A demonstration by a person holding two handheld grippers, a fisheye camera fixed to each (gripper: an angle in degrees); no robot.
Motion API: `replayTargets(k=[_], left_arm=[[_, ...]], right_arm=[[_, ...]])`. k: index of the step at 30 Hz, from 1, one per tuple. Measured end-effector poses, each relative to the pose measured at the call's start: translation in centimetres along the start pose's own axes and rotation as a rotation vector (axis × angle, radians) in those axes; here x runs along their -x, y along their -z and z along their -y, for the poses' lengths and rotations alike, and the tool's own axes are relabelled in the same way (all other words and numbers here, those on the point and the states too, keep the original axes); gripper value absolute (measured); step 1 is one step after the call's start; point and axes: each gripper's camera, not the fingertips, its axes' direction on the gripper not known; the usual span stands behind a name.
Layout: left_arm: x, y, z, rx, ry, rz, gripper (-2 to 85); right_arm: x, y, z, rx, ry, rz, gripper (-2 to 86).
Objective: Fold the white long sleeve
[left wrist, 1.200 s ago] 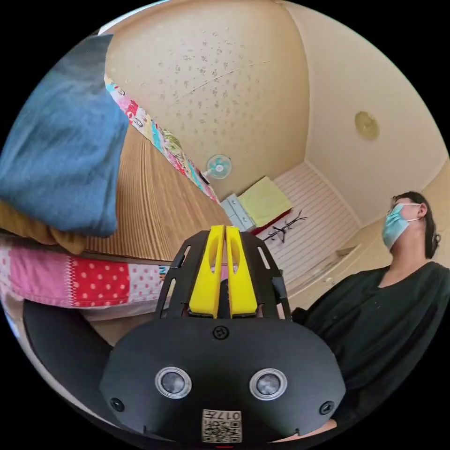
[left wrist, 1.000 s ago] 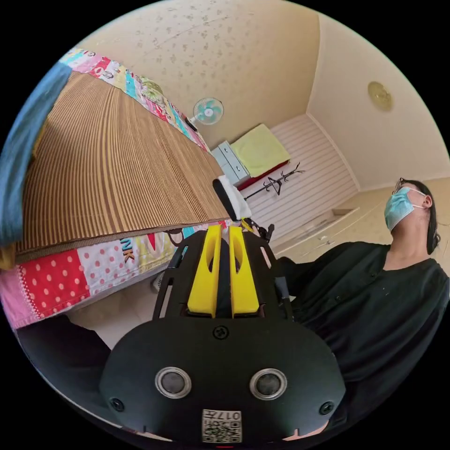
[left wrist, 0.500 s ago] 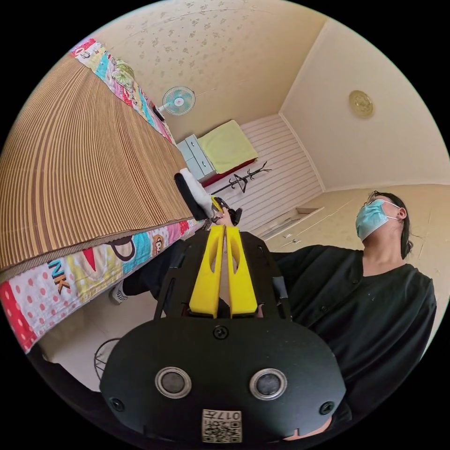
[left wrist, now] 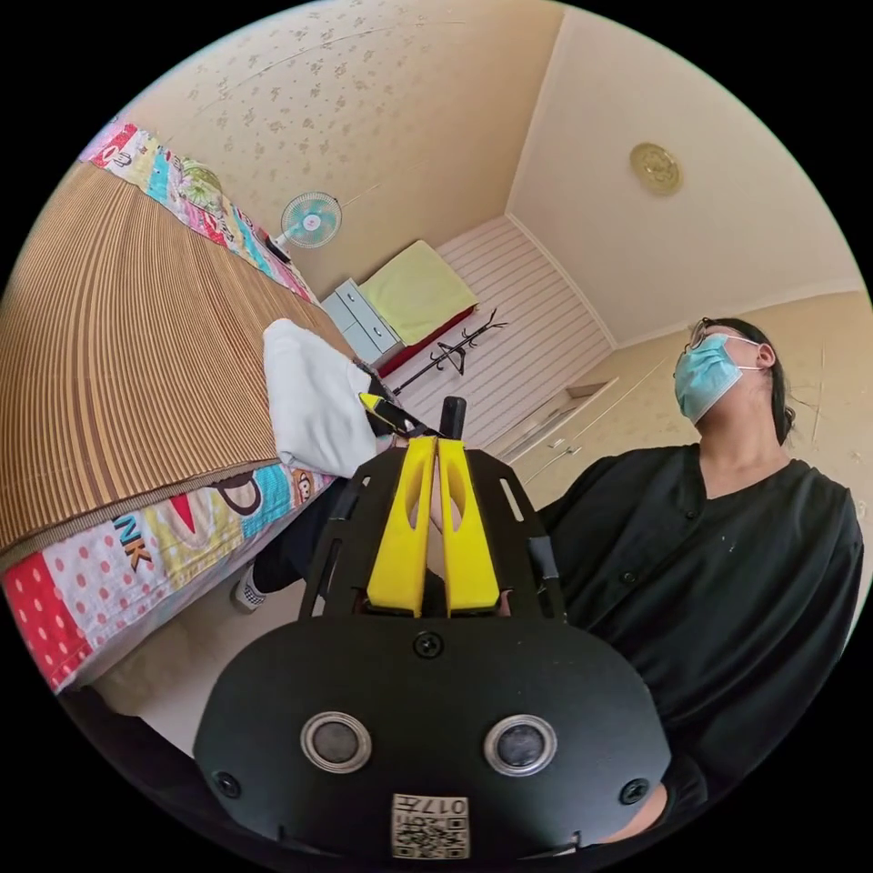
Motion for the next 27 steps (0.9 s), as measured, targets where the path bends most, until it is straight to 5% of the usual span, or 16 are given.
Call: replayTargets(k=[8,12,17,27], left_arm=[[1.2,-1.3,2.0,0.034,-0.038,0.075,6.7],[2.6,-2.5,2.6,-0.009,0.013,0.053,7.6],[5.4,-2.7,3.7,-0.081,0.148,-0.004,11.9],[11.4,-5.5,8.8,-0.082,0.339,-0.15,21.7]], right_arm=[[-10.9,5.6,0.8,-0.05,-0.304,-0.478,9.9],[-14.6,2.9,0.1,0.118,-0.28,-0.176,8.3],[-5.3,5.3,-1.7,0.034,0.175,0.096,4.2],[4.0,4.0,-9.7,0.203,0.406,0.366,2.7]])
